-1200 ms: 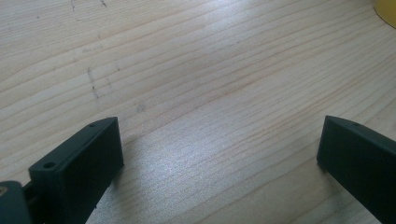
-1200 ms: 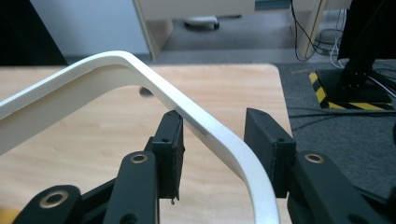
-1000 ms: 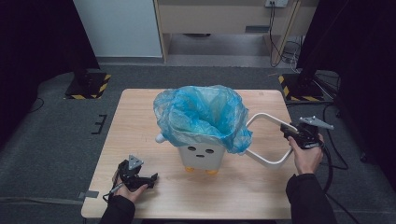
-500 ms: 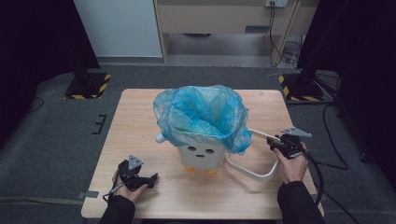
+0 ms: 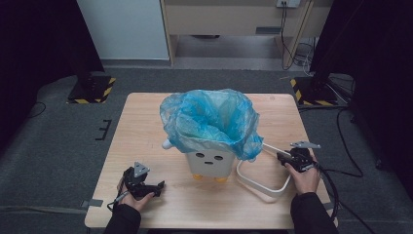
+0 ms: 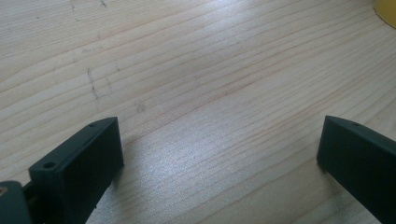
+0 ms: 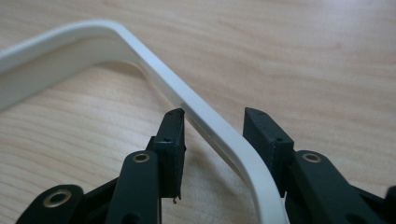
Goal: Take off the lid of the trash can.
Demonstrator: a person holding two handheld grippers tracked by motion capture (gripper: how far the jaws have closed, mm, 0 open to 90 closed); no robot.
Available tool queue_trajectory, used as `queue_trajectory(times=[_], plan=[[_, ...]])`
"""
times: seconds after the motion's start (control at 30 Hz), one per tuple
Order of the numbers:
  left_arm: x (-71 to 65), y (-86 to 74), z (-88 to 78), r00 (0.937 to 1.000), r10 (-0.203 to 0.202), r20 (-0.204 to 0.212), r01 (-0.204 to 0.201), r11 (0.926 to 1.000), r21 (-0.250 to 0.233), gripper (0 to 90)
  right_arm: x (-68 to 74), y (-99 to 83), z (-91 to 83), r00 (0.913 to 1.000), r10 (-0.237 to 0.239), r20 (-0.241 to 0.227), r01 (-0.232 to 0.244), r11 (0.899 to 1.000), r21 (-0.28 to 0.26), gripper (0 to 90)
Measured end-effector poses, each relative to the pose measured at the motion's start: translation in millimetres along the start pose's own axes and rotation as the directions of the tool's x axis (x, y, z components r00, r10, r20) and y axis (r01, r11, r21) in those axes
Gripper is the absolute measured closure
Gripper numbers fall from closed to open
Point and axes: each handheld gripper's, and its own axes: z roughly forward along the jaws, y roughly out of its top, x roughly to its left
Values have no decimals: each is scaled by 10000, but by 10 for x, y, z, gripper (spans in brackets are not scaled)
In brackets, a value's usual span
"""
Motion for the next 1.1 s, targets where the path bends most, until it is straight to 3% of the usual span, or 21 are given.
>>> queue_trajectory(times=[0.3,0.43,0.57,0.7,0.83,1.0,1.1], plan=[[0,0,0,10000,-6,1,6,10000,-3,0,20,-40,49,9994,-221,257,218,9997,86,593],[3,0,2,10000,-21,12,21,10000,-49,0,19,-44,39,9989,-237,394,230,9996,183,477],[17,2,-12,10000,-67,-9,67,10000,-60,28,24,-38,-2,9987,-412,289,407,9990,172,445],[46,12,-51,9999,-129,-11,129,9999,27,107,55,14,-94,9996,-263,102,267,9987,-442,433],[95,33,-111,9982,-561,-229,559,9984,-110,167,114,120,-243,9996,-187,-193,159,9908,-1342,431],[144,109,-279,9937,-1020,-475,956,9880,-1212,182,209,266,-429,9973,-376,-636,219,9725,-2320,397],[157,187,-388,9907,-1302,-391,1201,9729,-1978,182,241,339,-547,9956,-89,-937,-183,9582,-2855,375]])
